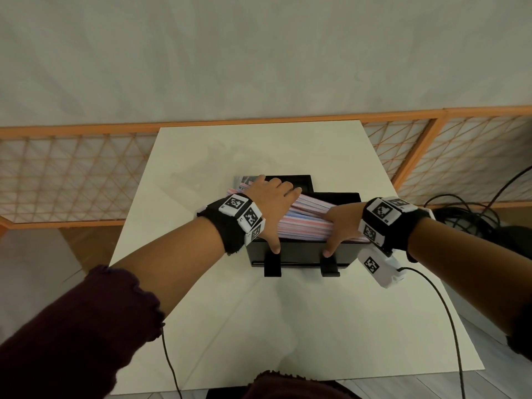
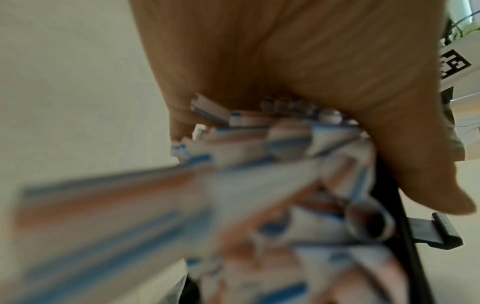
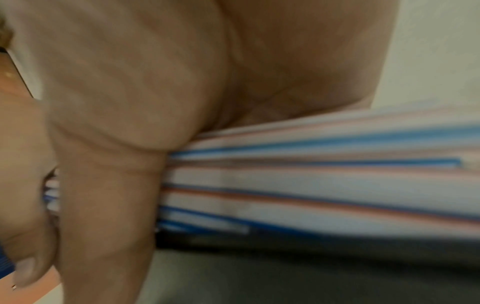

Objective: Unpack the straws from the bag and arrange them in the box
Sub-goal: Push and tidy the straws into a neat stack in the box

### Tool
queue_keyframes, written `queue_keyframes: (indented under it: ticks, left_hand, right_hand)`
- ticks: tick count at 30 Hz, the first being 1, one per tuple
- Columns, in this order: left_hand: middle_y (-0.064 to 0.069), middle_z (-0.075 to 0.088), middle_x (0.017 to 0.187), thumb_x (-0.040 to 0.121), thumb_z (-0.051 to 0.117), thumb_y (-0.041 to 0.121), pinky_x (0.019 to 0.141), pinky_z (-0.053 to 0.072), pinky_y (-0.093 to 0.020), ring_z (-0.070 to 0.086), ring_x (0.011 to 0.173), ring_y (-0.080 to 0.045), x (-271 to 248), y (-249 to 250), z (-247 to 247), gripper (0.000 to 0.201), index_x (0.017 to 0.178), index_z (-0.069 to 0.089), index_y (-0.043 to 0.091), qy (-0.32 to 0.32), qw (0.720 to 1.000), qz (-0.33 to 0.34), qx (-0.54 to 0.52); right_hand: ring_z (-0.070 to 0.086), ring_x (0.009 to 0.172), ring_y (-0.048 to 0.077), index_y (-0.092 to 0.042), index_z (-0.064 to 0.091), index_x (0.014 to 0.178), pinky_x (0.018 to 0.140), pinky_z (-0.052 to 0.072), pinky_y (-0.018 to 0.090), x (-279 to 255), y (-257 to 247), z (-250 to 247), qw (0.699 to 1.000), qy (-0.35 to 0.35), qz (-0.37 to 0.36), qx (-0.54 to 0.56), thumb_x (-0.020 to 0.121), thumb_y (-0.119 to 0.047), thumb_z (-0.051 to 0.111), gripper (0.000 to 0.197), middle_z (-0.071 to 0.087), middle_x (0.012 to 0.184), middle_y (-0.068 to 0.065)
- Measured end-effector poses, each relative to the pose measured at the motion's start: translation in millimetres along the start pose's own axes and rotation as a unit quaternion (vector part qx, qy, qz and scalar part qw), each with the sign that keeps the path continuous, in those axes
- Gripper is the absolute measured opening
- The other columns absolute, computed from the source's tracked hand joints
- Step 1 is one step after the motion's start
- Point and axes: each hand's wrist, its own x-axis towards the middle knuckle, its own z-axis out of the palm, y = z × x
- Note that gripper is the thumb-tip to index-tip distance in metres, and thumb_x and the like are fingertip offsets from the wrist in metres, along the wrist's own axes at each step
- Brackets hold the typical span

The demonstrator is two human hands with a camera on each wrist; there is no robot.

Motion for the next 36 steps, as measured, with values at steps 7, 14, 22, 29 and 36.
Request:
queue_keyframes:
  ticks: [7, 14, 22, 29, 36]
  left_hand:
    - [-0.005, 0.029, 0.148, 0.054, 0.07, 0.074, 0.108, 0.031, -0.048, 0.032, 0.133, -0.026, 3.6, 1.2, -4.3, 0.13, 0.15, 0.005, 0.015, 0.007, 0.998, -0.003, -0.055]
    - [-0.005, 0.025, 0.152, 0.055, 0.071, 0.073, 0.111, 0.028, -0.047, 0.028, 0.136, -0.025, 5.8, -1.2, -4.5, 0.131, 0.15, 0.004, 0.014, -0.002, 0.994, 0.004, -0.106]
    - [-0.003, 0.024, 0.153, 0.054, 0.059, 0.085, 0.115, 0.017, -0.048, 0.026, 0.137, -0.025, 5.2, -1.4, 4.4, 0.129, 0.15, 0.006, 0.017, 0.024, 0.994, 0.017, -0.103]
    - [-0.005, 0.023, 0.155, 0.055, 0.047, 0.091, 0.116, 0.005, -0.056, 0.023, 0.141, -0.025, 1.9, 7.3, -7.9, 0.129, 0.15, 0.005, 0.016, 0.005, 0.996, 0.016, -0.086]
    - [-0.011, 0.02, 0.154, 0.076, 0.027, 0.084, 0.115, 0.004, -0.054, 0.017, 0.142, -0.029, 1.7, 17.0, 11.1, 0.104, 0.15, 0.01, 0.012, 0.037, 0.999, 0.0, -0.028]
  right_hand:
    - [0.056, 0.053, 0.01, -0.016, 0.062, 0.076, 0.068, 0.047, 0.021, -13.4, 19.1, -22.3, 0.998, 0.007, -0.039, 0.04, 0.075, -0.029, 0.073, 0.017, 0.062, 0.058, -0.006]
    - [0.055, 0.061, 0.017, -0.016, 0.058, 0.085, 0.053, 0.041, 0.019, -20.3, 40.6, -26.5, 0.997, 0.044, -0.006, -0.07, 0.079, -0.019, 0.062, 0.008, 0.061, 0.07, 0.002]
    - [0.055, 0.069, 0.022, -0.017, 0.053, 0.078, 0.062, 0.045, 0.027, -16.2, 36.6, -18.4, 0.984, 0.07, -0.01, -0.165, 0.08, -0.024, 0.059, 0.009, 0.052, 0.063, -0.002]
    - [0.052, 0.072, 0.02, -0.015, 0.06, 0.098, 0.066, 0.044, 0.027, -10.4, 6.3, -8.4, 0.976, 0.118, -0.038, -0.177, 0.084, -0.033, 0.057, 0.023, 0.05, 0.07, -0.002]
    - [0.063, 0.094, 0.024, -0.018, 0.056, 0.115, 0.082, 0.05, 0.033, -2.4, 6.6, 3.1, 0.981, 0.132, -0.052, -0.13, 0.084, -0.047, 0.056, 0.042, 0.065, 0.101, 0.004]
